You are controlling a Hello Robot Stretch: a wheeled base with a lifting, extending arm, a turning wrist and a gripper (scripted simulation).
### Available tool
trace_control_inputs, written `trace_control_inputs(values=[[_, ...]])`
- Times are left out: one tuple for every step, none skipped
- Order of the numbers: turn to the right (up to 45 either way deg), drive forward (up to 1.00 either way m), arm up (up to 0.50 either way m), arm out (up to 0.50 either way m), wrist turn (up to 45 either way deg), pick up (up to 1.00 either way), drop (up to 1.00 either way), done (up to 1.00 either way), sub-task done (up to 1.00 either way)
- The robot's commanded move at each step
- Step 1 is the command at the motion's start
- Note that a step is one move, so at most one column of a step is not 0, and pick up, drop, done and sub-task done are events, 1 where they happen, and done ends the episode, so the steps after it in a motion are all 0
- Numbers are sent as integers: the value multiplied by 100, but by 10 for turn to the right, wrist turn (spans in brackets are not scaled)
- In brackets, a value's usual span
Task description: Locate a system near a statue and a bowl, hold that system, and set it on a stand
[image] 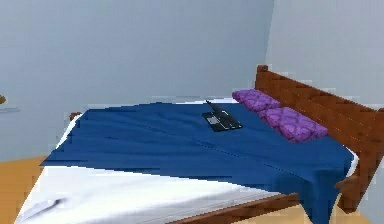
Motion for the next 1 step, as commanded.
trace_control_inputs(values=[[0,0,20,0,0,0,0,0,0]])
